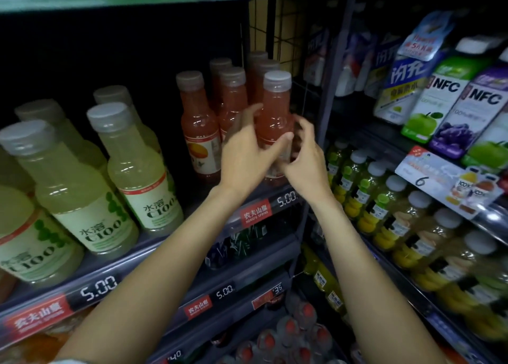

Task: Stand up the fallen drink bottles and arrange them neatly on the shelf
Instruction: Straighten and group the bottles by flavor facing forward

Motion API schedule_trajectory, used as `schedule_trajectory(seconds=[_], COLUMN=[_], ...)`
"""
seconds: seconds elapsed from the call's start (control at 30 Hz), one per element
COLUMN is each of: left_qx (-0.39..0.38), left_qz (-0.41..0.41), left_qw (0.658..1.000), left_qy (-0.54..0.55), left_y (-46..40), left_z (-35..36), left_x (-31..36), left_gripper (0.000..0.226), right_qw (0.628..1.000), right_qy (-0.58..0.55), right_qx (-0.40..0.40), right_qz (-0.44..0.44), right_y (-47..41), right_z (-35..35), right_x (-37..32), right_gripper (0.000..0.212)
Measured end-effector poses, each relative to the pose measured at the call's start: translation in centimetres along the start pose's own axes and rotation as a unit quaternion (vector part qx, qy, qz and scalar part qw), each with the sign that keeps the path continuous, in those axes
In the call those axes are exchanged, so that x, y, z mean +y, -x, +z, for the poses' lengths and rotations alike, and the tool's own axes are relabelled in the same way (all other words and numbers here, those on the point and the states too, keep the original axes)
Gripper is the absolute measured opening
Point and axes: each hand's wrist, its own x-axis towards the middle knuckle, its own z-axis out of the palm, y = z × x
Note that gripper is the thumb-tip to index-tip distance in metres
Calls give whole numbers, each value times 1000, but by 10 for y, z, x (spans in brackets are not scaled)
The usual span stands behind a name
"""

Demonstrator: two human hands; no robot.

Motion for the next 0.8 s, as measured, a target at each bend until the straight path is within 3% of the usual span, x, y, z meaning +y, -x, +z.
schedule_trajectory(seconds=[0.13,0.23,0.33,0.47,0.57,0.67,0.8], left_qx=[5,-8,-43,-151,-193,-151,-90], left_qz=[11,10,17,-12,-32,-12,46], left_qw=[995,989,996,987,976,987,983], left_qy=[-101,-146,-75,60,97,45,-156], left_y=[-9,-13,-22,-38,-44,-45,-39], left_z=[12,20,20,16,17,19,32], left_x=[9,17,18,3,4,9,10], left_gripper=[91,87,71,78,74,67,98], right_qw=[998,997,995,995,996,997,998], right_qy=[-62,-75,-98,-101,-83,-57,-4], right_qx=[-11,-11,-11,3,15,9,19], right_qz=[21,-3,-15,-15,-21,-47,-67], right_y=[1,5,10,3,-2,-11,-24], right_z=[-12,-18,-26,-36,-41,-48,-56], right_x=[11,18,24,25,23,14,8], right_gripper=[75,75,75,63,52,43,36])
